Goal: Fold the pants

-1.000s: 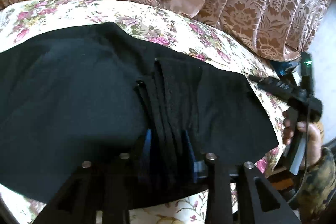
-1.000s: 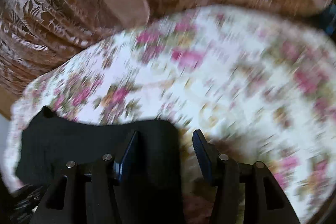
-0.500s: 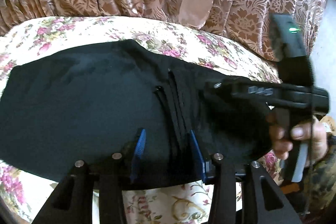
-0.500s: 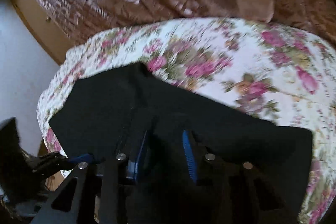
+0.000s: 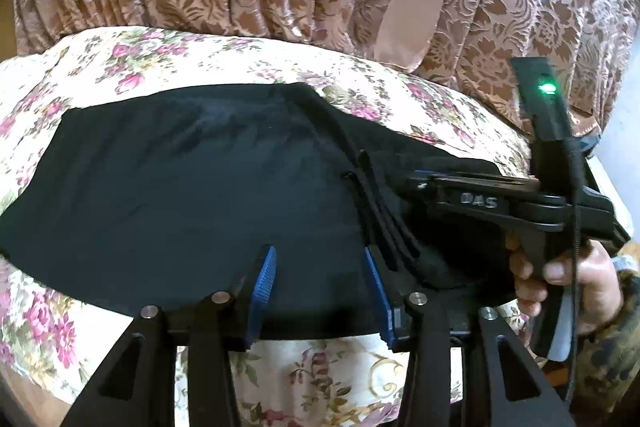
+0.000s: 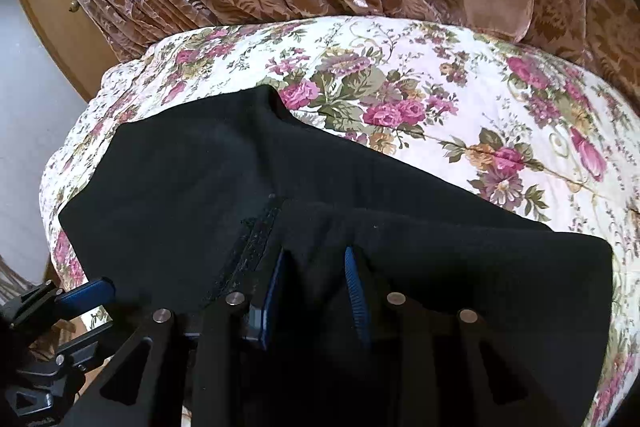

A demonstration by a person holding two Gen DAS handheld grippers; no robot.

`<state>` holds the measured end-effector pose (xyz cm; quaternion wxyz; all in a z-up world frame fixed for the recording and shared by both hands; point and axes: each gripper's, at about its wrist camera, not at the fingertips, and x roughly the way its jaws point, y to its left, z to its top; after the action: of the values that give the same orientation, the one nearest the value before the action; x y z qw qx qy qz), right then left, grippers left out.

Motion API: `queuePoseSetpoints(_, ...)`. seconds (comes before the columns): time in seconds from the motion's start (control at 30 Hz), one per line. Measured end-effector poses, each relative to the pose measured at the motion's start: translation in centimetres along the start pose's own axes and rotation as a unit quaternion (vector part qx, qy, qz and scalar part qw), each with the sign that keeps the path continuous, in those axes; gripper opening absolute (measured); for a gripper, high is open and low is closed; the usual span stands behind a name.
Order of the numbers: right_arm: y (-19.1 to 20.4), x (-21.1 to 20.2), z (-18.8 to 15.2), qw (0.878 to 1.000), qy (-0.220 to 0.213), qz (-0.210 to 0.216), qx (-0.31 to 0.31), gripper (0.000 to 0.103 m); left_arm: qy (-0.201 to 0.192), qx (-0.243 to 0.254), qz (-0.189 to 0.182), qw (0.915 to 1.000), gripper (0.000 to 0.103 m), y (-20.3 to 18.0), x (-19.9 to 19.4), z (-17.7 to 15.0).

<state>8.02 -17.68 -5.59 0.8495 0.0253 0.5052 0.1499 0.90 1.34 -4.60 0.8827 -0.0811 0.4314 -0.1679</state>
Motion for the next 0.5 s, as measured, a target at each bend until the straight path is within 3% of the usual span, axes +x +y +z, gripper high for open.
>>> queuePoseSetpoints(0.27, 1.5, -3.0, -1.3, 0.999, -0.037, 0.016, 0.0, 0.032, -0.002, -0.034, 0.009, 0.9994, 0.053, 2.4, -1.0, -0.6)
queuePoseSetpoints(0.4, 1.7, -4.6, -2.2, 0.998, -0.049, 0.028, 0.003, 0.032, -0.002, -0.091, -0.005, 0.9959, 0.056, 5.9, -2.1, -1.0)
queuePoseSetpoints(0.5, 1.7, -5.4, -3.1, 0.998, -0.052, 0.038, 0.01, 0.032, -0.01, -0.15, -0.013, 0.9885, 0.058, 9.7, -3.5, -1.3)
